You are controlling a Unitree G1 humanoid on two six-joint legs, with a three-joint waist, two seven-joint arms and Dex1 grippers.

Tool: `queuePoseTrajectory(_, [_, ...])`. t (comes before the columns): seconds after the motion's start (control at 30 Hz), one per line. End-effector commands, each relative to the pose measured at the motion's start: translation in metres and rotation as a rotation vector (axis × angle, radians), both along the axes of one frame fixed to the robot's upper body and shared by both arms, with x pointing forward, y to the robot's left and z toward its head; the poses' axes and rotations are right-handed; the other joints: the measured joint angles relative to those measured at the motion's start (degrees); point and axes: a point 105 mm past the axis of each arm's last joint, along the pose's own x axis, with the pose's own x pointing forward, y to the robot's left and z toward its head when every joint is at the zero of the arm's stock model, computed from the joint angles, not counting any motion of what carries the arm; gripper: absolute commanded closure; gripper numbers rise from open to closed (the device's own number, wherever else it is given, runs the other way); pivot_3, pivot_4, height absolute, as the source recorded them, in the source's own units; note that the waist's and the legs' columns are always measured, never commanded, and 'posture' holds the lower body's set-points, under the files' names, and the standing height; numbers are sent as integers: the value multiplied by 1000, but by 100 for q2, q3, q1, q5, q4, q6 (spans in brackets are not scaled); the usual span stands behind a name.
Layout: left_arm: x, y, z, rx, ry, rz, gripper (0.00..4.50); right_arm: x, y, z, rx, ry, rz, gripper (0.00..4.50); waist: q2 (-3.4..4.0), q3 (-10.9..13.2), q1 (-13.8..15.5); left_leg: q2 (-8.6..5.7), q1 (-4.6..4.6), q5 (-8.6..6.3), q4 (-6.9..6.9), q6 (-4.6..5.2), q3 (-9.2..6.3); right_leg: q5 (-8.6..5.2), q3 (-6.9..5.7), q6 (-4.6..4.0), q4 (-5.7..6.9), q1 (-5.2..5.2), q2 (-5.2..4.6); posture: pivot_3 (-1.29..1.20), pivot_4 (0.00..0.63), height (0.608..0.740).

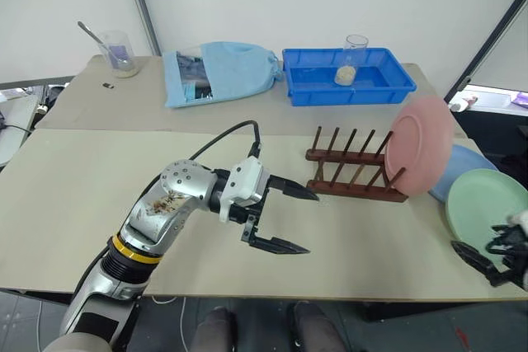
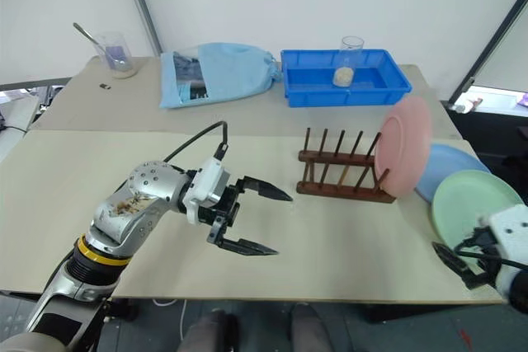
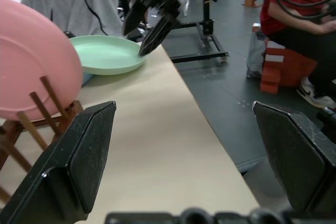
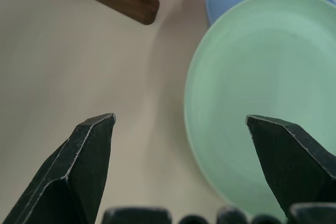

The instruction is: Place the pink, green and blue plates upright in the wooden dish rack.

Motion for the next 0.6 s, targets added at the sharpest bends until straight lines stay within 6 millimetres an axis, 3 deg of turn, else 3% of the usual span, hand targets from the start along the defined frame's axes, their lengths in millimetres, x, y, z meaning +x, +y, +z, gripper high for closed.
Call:
queuePoseTrajectory(0.03, [-2,-4,6,-13,-46,-19,0,12,1,-7,-46,-46,-14,81,1,0,40,-1,-2,0,-4,0,-2,-3,-1,-4,0,-2,1,0,150,696])
queuePoseTrajectory(0.23, [-1,-7,5,-16,-60,-13,0,30,-9,-16,-101,-89,-97,81,1,0,78,-11,-9,-2,-9,3,-6,-7,-1,-2,-3,0,-4,0,150,696])
queuePoseTrajectory(0.33, [-1,-7,5,-17,-65,-5,0,34,-13,-17,-117,-102,-142,821,2,-1,70,-12,-7,-1,-7,3,-7,-7,1,-1,-3,3,-4,0,150,696])
queuePoseTrajectory(0.6, [0,-7,5,-21,-70,6,0,32,-12,-22,-88,-77,-193,3569,3,-1,69,-11,-5,-1,-7,4,-11,-7,0,-2,1,5,-2,0,150,696])
